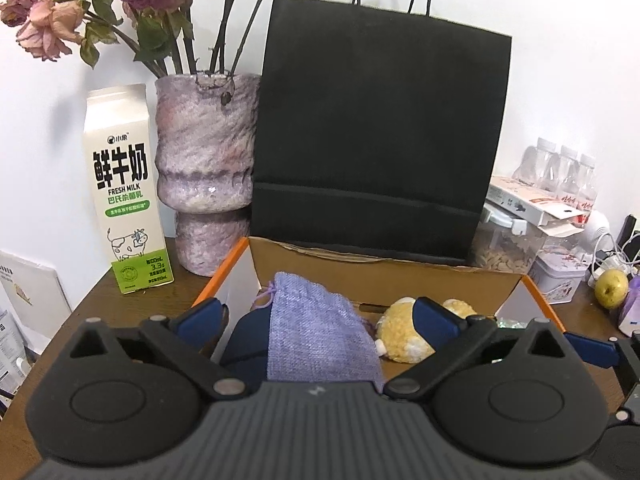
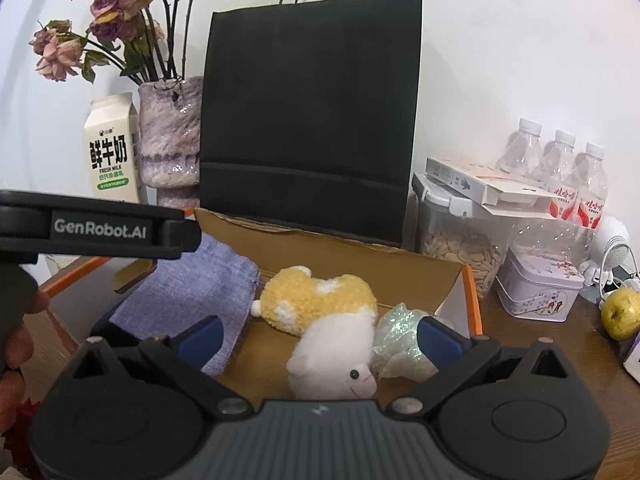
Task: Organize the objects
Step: 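Open both grippers to drop the pouch and cap into the box, then move both grippers back toward the white cloth and braided cable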
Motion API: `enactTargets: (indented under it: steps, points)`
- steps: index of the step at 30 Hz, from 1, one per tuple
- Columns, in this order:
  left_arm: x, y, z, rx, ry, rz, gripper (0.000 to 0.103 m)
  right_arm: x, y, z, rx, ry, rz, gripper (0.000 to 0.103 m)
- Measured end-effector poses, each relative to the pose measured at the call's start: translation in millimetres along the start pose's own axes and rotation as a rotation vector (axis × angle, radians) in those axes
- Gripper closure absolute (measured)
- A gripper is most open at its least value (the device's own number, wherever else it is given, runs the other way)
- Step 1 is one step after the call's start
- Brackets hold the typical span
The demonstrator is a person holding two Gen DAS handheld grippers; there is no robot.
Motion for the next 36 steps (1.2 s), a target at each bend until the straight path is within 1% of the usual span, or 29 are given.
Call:
enactTargets:
  steps: [7,13,22,36]
  points:
    - [-0.2,0.0,31.0,-0.030,0.028,0.009,0.000,-0.1,1.9,15.4,-0.012,-0.006,0.002,0.000]
    - [2.3,8.7,55.7,-0.032,0.040,0.003,0.000,1.2,5.7,40.4,-0.034,-0.012,0.005,0.000]
    - [10.1,30.0,98.9,-0.034,0.050,0.009,0.000,4.4,19.9,80.2,-0.045,-0.034,0.017,0.000]
    - [18.1,70.1,153.6,-0.001,0.043,0.003,0.000,20.4,55.7,139.5,-0.035,-0.061,0.050,0.000]
Point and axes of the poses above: each gripper's, at about its wrist camera, not at the fingertips, and z roughly against the way its jaws point, x to its left, y to its underside, the point moved 6 cm from there along -z, roughly the way its jaws point, and after that the axes turned 3 degrees about -z, right-handed, at the moved point
